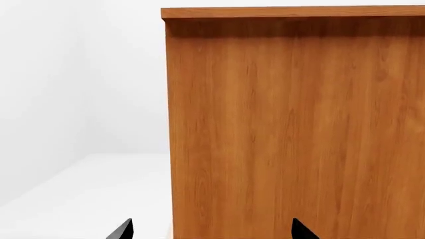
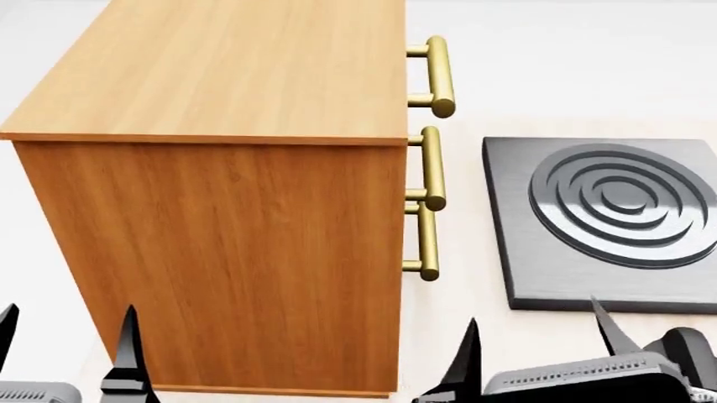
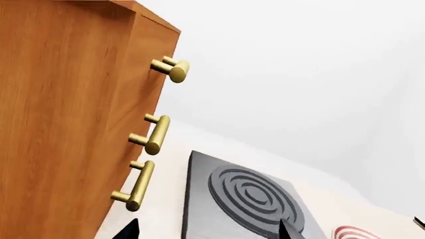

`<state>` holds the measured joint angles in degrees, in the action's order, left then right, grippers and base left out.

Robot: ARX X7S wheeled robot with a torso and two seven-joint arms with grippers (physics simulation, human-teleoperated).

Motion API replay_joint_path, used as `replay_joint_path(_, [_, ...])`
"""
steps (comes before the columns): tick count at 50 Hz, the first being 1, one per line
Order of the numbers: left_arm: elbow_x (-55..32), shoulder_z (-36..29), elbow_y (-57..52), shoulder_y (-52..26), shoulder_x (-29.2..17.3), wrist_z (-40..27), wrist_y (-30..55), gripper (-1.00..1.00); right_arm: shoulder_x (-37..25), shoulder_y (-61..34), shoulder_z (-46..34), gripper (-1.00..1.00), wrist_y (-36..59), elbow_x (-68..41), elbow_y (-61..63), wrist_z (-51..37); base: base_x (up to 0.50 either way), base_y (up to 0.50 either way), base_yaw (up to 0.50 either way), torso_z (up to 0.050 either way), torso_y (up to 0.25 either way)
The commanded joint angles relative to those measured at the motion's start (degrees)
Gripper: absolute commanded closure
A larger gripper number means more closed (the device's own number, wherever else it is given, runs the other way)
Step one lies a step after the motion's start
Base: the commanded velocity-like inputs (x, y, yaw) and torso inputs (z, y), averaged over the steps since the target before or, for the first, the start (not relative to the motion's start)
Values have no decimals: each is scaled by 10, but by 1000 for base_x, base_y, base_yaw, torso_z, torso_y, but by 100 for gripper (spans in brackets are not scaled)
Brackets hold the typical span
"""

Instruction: Put the bowl on the top of the cabinet.

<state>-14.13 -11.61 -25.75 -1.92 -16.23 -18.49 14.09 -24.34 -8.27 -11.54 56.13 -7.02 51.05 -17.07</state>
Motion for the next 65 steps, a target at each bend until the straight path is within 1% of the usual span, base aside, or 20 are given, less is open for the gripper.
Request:
replay_joint_path(1, [-1,-2,4,0,-1,-2,-3,-100,-52,-14,-18,-100,145,1,64,1,0,0,0,0,0])
replay_joint_path(5, [-1,-4,5,0,-1,-3,-5,-100,-70,-11,-23,-100,168,2,89,-6,0,0,0,0,0])
replay_joint_path(7, [0,-5,6,0,-2,-3,-5,-100,-90,-13,-15,-100,166,-42,89,-40,0,0,0,0,0])
replay_joint_path(8, [1,-5,8,0,-3,-3,-6,-100,-121,-12,-28,-100,148,-69,89,-83,0,0,0,0,0])
replay_joint_path(9, [1,-4,9,-1,-3,-5,-5,-100,-138,-17,-18,-100,154,-134,89,-123,0,0,0,0,0])
replay_joint_path(11, [2,-5,3,0,-4,-8,0,-100,-182,-38,-25,-100,156,-247,89,-217,0,0,0,0,0])
replay_joint_path(12, [3,-5,0,1,-5,-9,1,-100,-195,-44,-26,-100,162,-282,89,-245,0,0,0,0,0])
replay_joint_path(14, [3,-3,-4,3,-7,-11,2,-100,-235,-44,-46,-100,146,-316,89,-304,0,0,0,0,0])
replay_joint_path(15, [3,-3,-4,6,-7,-11,-1,-100,-249,-30,-36,-100,146,-343,89,-324,0,0,0,0,0])
replay_joint_path(16, [3,-3,-4,7,-8,-11,-2,-100,-261,-31,-45,-100,139,-350,88,-339,0,0,0,0,0])
replay_joint_path(19, [3,-5,-1,5,-6,-11,-3,-100,-282,5,-25,-100,110,-373,87,-358,0,0,0,0,0])
replay_joint_path(25, [6,-12,-6,3,-6,-13,0,-100,-304,63,-21,-100,48,-351,60,-353,0,0,0,0,0])
replay_joint_path(33, [5,-15,-4,0,-7,-15,1,-100,-318,99,5,-100,27,-360,57,-360,0,0,0,0,0])
replay_joint_path(40, [3,-16,-1,-2,-7,-15,-1,-100,-323,134,5,-100,-8,-344,35,-353,0,0,0,0,0])
replay_joint_path(54, [2,-20,1,-4,-9,-17,-1,-100,-321,158,-7,-100,-42,-325,12,-339,0,0,0,0,0])
replay_joint_path(65, [2,-22,4,-5,-10,-19,-3,-100,-320,156,-15,-100,-45,-322,13,-338,0,0,0,0,0])
